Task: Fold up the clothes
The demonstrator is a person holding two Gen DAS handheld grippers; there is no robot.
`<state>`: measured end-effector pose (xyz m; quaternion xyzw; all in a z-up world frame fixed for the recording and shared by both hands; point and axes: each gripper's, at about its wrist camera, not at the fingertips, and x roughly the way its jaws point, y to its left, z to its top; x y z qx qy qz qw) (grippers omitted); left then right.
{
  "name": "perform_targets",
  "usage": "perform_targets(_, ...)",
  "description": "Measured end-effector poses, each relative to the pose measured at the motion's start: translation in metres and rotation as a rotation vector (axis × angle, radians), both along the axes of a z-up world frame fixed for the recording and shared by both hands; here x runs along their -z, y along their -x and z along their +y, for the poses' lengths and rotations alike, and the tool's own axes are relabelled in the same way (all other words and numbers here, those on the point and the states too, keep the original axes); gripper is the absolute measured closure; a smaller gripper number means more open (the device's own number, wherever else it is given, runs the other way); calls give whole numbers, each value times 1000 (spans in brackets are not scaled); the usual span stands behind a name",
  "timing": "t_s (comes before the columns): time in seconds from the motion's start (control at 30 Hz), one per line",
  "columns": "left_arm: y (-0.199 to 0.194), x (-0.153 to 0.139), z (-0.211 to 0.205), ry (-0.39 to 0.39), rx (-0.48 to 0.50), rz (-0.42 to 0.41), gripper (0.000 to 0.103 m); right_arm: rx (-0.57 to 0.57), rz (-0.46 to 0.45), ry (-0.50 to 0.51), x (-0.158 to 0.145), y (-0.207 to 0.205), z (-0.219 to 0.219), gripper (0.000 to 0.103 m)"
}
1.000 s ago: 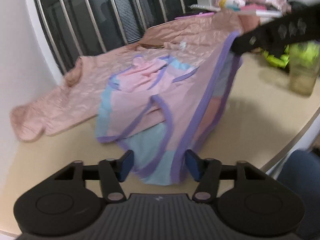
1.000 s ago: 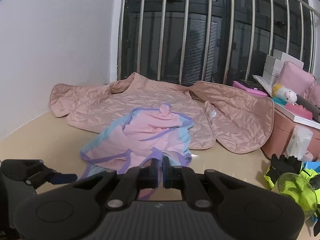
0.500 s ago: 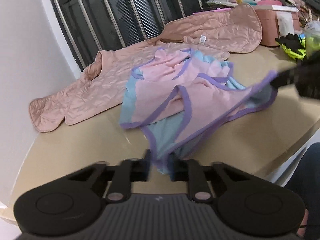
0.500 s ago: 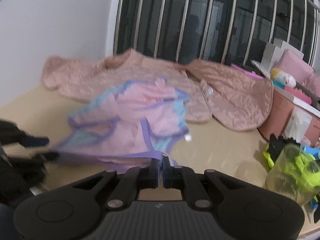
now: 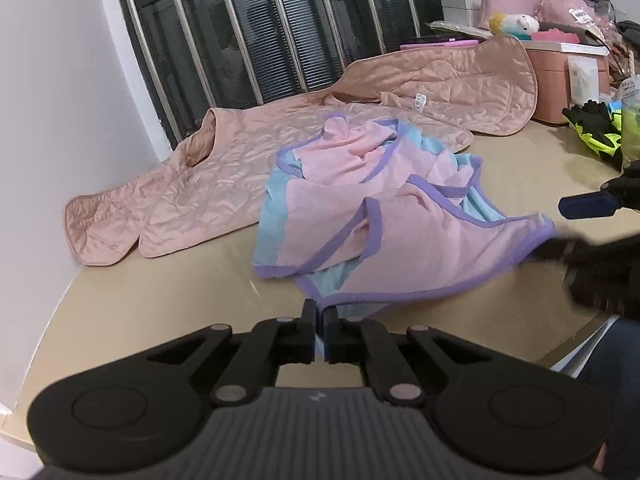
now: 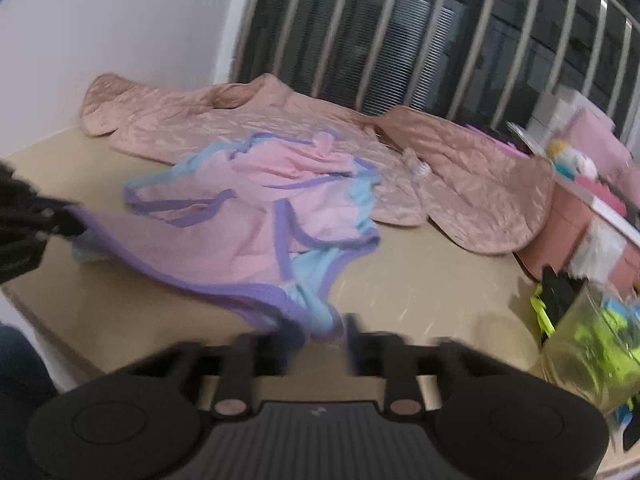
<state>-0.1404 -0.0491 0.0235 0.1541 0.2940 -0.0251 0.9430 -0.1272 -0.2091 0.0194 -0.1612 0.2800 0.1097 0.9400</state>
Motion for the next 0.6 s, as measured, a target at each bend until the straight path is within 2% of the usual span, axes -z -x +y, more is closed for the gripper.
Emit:
perform_targets(0.07, -1, -2, 0, 4, 1, 0, 100, -23, -29, 37, 3, 4, 9, 61)
perform_targets(0.1, -2, -3, 0, 7, 1, 1, 100, -27, -39, 52, 6, 4, 14, 67)
perform_targets(0.13, -3, -4, 0, 10, 0, -1, 100, -30, -47, 66, 8, 4, 18, 74)
perform_targets(0.17, -3, -4, 1, 6, -5, -3, 100, -20, -49, 75, 10, 2, 20, 96)
perform_targets(0.23, -5, -6, 3, -1, -16, -8, 97, 10, -41, 63, 8, -2, 19, 98)
perform_targets(0.27, -6, -6, 4, -7, -26, -9, 92, 22, -41, 36, 2, -2, 15, 98)
perform_targets(0.3, -7, -4, 7, -12, -38, -7, 80, 31, -43, 3, -6, -2, 10, 98)
perform_targets(0.37, -9, 0, 10, -16, -53, 0, 68, 38, -42, -63, -23, 0, 0, 98)
perform_targets(0.5, -12, 7, 15, -17, -72, 15, 68, 45, -62, -118, -53, 5, -14, 99)
perform_targets(0.53, -12, 7, 15, -11, -66, 15, 72, 42, -61, -126, -57, 6, -15, 99)
perform_targets(0.6, -8, 2, 12, 12, -38, 0, 100, 33, -60, -144, -64, 9, -18, 99)
